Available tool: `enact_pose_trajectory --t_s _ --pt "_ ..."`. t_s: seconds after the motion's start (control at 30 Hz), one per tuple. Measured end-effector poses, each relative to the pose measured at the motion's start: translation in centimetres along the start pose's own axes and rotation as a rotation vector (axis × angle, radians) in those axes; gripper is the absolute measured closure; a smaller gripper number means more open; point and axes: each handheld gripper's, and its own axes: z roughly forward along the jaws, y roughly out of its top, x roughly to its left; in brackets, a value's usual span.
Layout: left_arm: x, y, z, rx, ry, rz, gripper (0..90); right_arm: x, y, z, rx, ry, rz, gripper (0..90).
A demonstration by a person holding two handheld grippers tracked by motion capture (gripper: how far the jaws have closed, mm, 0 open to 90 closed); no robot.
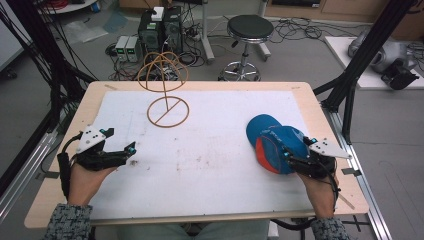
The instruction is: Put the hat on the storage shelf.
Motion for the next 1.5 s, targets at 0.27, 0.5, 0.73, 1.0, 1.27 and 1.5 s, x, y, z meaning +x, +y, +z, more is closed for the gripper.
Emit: enact_pose_trajectory --t_s 0.27,0.5,0.73,1.0,1.27,1.5 --pt "-0.2 0.0 0.2 0.002 -0.001 0.005 15.2 -0.3 -0.4 0.6 0.019 -0.025 -0.005 24.9" --pt "0.0 0.0 0.1 -0.001 -0.001 0.001 15.2 -0.2 -0.6 0.8 0.051 0.001 -0.016 38.4" --pt "0.0 0.0 0.1 0.0 -0.001 -0.002 15.3 -0.3 -0.7 1.0 0.083 0.01 -0.018 53.4" --pt "0.0 0.0 0.1 -0.002 -0.002 -0.003 15.3 0.2 -0.8 1.3 0.112 0.036 -0.052 70.0" --pt "-0.1 0.0 0.1 0.0 -0.001 0.0 15.3 0.2 -0.8 1.1 0.117 0.051 -0.065 86.9" --pt "-0.1 0.1 0.1 -0.002 0.0 -0.004 15.4 0.1 -0.2 0.6 0.07 0.072 -0.016 88.2"
